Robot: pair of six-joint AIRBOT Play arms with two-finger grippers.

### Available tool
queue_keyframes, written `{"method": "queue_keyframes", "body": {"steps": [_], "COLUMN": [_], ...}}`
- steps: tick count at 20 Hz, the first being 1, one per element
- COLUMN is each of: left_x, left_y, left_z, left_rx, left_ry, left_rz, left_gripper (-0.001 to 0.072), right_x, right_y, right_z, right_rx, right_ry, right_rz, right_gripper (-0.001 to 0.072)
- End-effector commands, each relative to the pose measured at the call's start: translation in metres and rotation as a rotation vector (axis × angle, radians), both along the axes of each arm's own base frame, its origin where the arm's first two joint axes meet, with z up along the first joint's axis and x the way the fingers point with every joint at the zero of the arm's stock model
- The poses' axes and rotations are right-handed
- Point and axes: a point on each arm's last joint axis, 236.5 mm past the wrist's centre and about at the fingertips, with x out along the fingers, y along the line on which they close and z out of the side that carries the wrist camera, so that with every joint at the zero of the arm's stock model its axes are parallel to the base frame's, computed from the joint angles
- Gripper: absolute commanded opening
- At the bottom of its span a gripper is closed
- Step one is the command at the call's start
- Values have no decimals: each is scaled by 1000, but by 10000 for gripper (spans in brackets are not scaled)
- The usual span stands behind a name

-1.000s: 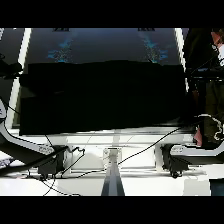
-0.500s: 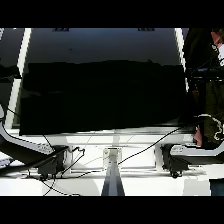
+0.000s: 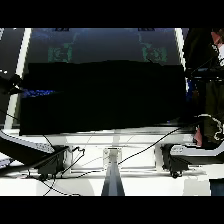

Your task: Fold the clothes and pants, and hang the long-sleeved shirts on hangers.

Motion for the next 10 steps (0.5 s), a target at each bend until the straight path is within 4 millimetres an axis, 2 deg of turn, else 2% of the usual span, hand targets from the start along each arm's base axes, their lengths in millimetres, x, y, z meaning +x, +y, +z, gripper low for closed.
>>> {"method": "queue_keyframes", "body": {"steps": [1, 3, 5, 6, 7, 8, 10], "left_x": [1, 22, 51, 63, 72, 78, 84], "left_y": [-5, -1, 1, 0, -1, -5, -5], "left_z": [-29, -32, -20, -14, -7, -1, 16], "left_rx": [-37, -31, -59, -79, -102, -121, -113], "left_ry": [-32, -116, -229, -279, -318, -351, -407], "left_rz": [84, 150, 232, 265, 282, 276, 245], "left_gripper": [461, 461, 458, 374, 166, 14, 14], "right_x": [0, 0, 0, 0, 0, 0, 0], "right_y": [0, 0, 0, 0, 0, 0, 0], "right_z": [0, 0, 0, 0, 0, 0, 0], "right_rx": [2, 2, 1, 0, 0, 0, 0], "right_ry": [1, 1, 0, 0, 0, 0, -1], "right_rz": [0, 0, 0, 0, 0, -1, -1], "right_gripper": [18, 18, 18, 19, 19, 18, 18]}}
